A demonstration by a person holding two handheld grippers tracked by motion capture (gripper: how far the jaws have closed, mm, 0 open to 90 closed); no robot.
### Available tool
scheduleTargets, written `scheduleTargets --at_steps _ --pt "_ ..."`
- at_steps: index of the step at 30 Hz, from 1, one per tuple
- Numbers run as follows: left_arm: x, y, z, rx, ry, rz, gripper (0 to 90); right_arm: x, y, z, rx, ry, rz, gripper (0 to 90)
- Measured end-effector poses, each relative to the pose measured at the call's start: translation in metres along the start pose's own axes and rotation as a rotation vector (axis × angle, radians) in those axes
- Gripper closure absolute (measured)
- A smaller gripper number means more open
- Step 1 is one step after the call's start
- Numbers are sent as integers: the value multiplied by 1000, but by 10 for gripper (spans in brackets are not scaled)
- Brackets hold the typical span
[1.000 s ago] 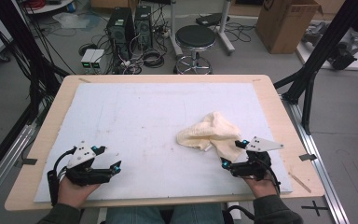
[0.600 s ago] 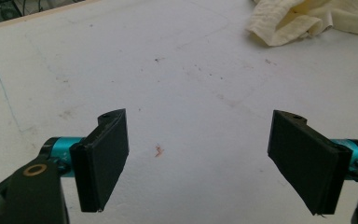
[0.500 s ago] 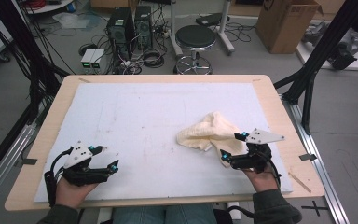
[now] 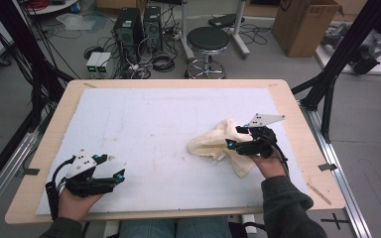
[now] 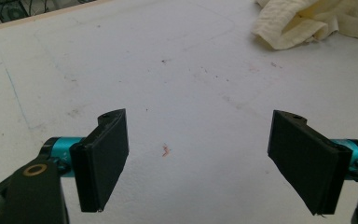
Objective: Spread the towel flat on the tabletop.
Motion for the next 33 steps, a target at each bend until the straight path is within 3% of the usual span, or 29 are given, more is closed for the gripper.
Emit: scheduleTargets --at_steps 8,15,23,29,33 --pt "0 0 2 0 1 -1 208 11 -39 -7 -17 -11 123 434" --pt "-1 -3 1 6 0 0 208 21 -60 -7 -5 11 205 514" --pt "-1 -3 1 3 -5 1 208 28 -75 -5 -12 30 246 679" --pt "-2 -3 2 2 -2 -2 208 28 -77 -7 -21 24 235 793" --pt "-2 -3 2 1 -5 0 209 26 -72 -7 -28 19 227 811"
Point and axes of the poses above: each handheld gripper's, and its own axes: y roughly backward along the jaws, x roughly out of its underside, z roughly to its left, the point moved 6 cm from there along -y, roughly forward along the jaws, and after that the axes turned 11 degrees about x, right-handed, at the moved point
